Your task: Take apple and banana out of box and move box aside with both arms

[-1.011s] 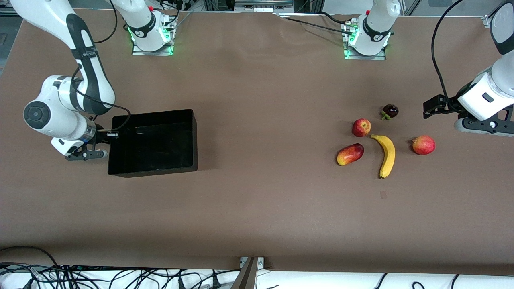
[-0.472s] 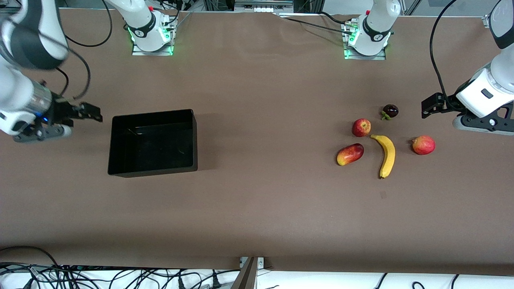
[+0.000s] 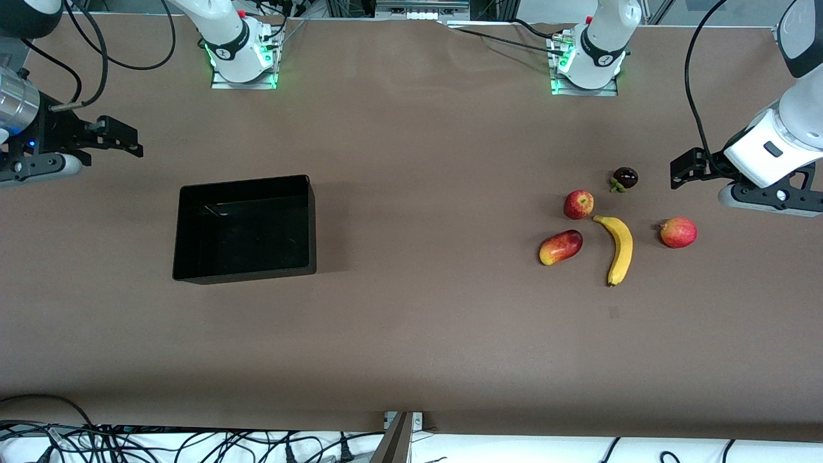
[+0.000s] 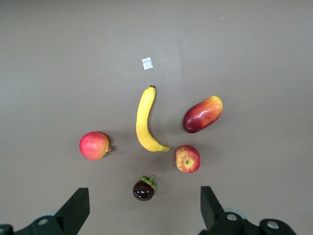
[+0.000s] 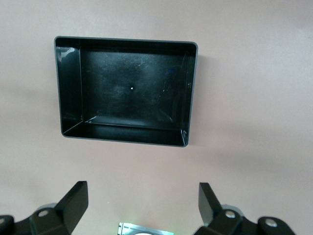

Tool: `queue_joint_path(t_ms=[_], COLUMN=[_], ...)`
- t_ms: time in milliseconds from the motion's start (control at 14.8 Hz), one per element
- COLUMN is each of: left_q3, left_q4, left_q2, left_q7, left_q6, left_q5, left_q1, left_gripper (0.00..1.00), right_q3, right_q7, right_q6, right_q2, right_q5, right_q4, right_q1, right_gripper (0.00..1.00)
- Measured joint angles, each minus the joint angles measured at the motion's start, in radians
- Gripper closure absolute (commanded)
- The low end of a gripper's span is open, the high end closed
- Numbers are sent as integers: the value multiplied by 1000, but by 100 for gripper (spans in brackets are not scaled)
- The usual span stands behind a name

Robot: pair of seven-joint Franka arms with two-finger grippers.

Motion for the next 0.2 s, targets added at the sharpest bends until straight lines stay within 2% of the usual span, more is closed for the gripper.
queue_joint_path(t_ms=[202], left_q3=[0], left_q4=[0], left_q2=[0], left_q7=[0], left_q6=[0], left_q5=[0], left_q1=[0], left_gripper=[0], right_q3=[22], right_q7=[3], right_q6=[2], right_q2=[-7], right_q5=[-12], right_q4=[-4], right_q1=[0], right_gripper=[0])
